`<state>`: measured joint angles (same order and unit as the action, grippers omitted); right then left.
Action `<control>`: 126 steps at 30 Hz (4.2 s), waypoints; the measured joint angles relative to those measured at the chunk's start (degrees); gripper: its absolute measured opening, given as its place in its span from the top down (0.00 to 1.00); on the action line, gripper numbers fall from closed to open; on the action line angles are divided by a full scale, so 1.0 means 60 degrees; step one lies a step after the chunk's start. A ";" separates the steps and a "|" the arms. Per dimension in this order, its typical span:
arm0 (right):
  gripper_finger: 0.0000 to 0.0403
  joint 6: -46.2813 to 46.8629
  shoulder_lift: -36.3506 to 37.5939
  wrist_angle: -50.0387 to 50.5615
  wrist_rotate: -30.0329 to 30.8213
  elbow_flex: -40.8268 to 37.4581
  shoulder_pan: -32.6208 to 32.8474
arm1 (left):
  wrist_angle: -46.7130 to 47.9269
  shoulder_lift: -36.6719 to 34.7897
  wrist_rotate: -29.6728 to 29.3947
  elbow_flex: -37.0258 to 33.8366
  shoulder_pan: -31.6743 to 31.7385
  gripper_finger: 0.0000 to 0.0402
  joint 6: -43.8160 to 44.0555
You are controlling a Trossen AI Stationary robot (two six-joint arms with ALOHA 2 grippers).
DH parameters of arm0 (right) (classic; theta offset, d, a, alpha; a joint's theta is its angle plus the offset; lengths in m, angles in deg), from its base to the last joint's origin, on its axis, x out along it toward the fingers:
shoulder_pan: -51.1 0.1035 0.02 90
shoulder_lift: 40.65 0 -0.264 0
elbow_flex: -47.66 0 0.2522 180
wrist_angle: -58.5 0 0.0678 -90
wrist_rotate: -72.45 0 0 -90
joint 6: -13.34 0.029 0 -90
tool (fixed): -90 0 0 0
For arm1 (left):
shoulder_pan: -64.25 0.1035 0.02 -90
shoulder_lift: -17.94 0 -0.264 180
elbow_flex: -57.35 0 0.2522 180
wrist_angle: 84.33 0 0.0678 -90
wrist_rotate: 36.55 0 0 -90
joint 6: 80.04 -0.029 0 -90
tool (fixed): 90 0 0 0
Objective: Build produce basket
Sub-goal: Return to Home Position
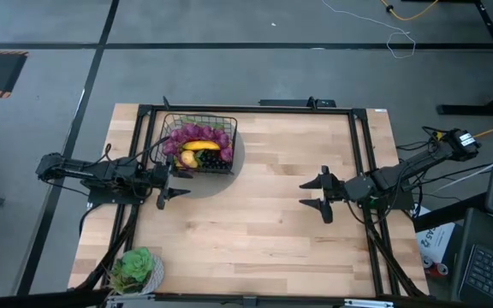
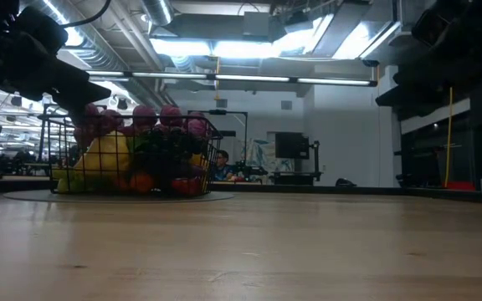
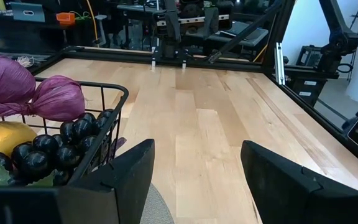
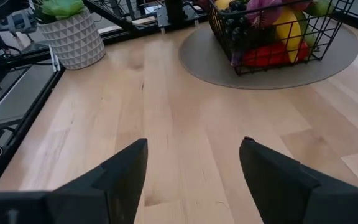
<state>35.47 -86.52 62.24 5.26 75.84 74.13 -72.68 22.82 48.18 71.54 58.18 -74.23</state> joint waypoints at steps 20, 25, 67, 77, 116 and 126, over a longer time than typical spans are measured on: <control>0.37 -0.0541 0.0456 0.0036 -0.0011 0.0000 -0.0114 | 0.0000 0.0000 -0.0001 0.0000 -0.0004 0.41 0.0000; 0.37 -0.0322 0.1449 0.0070 -0.0001 0.0002 -0.0731 | 0.0000 0.0000 -0.0001 0.0004 -0.0004 0.41 0.0000; 0.37 -0.3018 0.7639 0.1288 -0.5501 -0.2328 -0.3993 | -0.0005 -0.0002 0.0004 0.0000 -0.0004 0.41 0.0000; 0.37 -0.3007 0.7639 0.1293 -0.5493 -0.2328 -0.3993 | -0.0004 0.0000 0.0002 0.0000 -0.0004 0.41 0.0000; 0.37 -0.3001 0.7617 0.1297 -0.5486 -0.2335 -0.4313 | -0.0004 -0.0004 0.0002 0.0004 -0.0004 0.41 0.0000; 0.37 -0.2998 0.7617 0.1294 -0.5486 -0.2335 -0.4313 | -0.0007 -0.0004 0.0002 0.0004 -0.0004 0.41 0.0000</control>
<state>17.48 -40.82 70.00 -27.66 61.83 48.25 -72.72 22.80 48.19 71.56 58.16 -74.23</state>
